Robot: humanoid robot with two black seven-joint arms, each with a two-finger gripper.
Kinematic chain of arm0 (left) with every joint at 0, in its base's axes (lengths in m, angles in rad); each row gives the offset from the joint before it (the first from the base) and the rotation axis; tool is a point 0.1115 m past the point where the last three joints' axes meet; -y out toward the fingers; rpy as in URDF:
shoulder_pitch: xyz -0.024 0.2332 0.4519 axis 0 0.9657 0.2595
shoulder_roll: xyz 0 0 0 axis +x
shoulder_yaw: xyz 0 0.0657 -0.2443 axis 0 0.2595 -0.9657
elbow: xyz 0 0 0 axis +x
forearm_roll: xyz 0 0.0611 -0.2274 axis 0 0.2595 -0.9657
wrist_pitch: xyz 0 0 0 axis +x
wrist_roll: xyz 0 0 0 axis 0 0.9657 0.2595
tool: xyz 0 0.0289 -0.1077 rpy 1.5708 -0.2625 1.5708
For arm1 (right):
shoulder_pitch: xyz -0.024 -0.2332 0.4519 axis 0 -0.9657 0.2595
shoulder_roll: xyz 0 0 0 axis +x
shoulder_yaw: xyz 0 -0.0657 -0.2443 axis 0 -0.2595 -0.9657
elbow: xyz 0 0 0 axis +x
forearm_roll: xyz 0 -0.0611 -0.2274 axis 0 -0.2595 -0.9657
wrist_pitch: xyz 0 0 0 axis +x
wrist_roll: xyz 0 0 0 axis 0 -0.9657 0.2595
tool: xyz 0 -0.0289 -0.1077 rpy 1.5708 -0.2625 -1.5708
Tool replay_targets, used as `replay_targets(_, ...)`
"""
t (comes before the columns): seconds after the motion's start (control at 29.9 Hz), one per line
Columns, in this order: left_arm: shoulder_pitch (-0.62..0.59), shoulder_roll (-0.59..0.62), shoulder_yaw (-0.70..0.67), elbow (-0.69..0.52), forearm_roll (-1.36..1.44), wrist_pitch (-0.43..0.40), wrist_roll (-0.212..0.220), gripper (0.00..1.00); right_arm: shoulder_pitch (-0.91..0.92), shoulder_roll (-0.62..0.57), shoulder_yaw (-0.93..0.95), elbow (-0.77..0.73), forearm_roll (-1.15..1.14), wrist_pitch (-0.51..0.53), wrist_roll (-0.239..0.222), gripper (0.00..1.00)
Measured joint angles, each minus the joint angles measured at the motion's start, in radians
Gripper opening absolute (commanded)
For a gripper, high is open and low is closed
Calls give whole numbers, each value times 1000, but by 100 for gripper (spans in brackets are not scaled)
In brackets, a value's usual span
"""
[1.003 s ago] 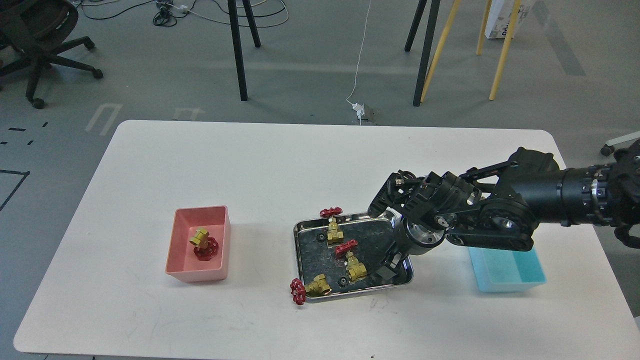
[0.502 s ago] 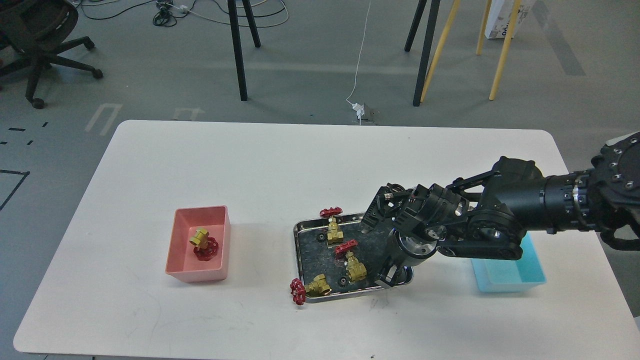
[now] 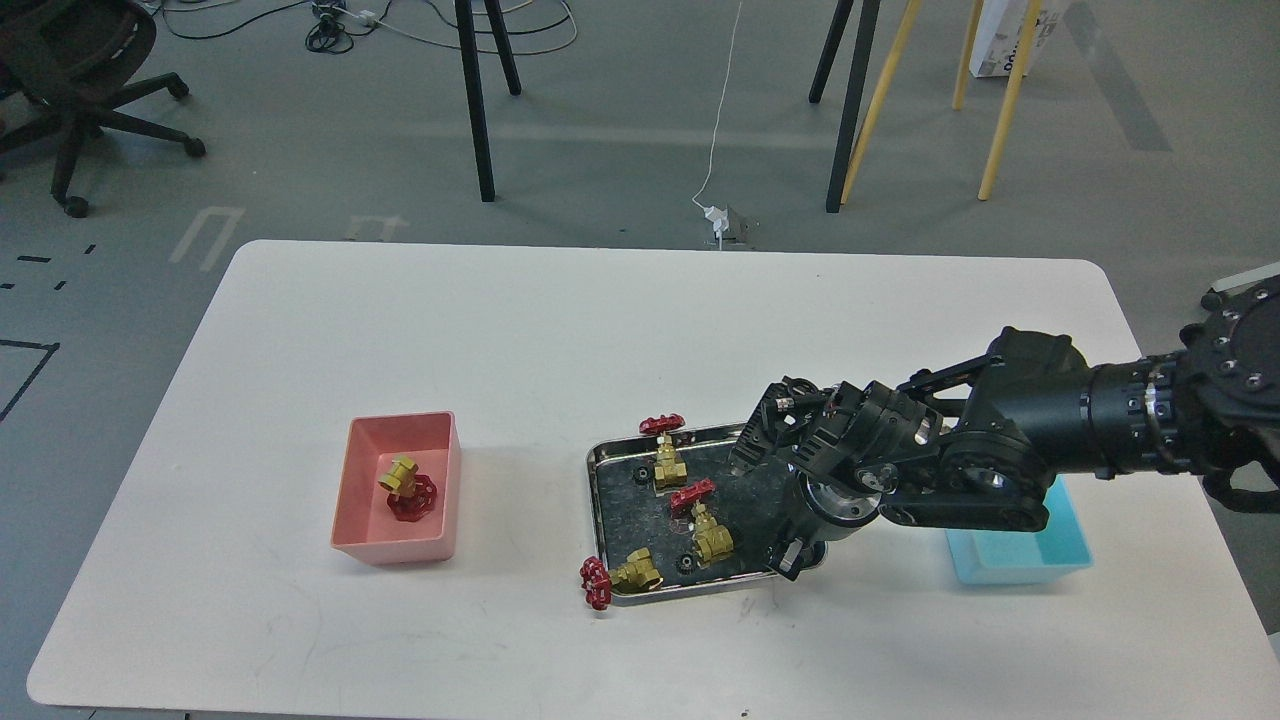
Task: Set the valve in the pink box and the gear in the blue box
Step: 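Lower the right gripper onto a small dark gear in the tray and grasp it, then carry the gear with the right gripper into the blue box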
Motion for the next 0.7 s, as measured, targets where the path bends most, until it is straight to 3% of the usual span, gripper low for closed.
replay_targets(0.17,0,1,0,0,0,0,0,100,-2,-1,-14,2,0,0,-4,36)
replay_targets(0.54,-2,1,0,18,0,0,0,100,-1,0,-8,5,7,0,-39,10)
replay_targets(0.7,-3,-2,0,24,1,0,0,100,5,2,79,-39,23,0,-42,2)
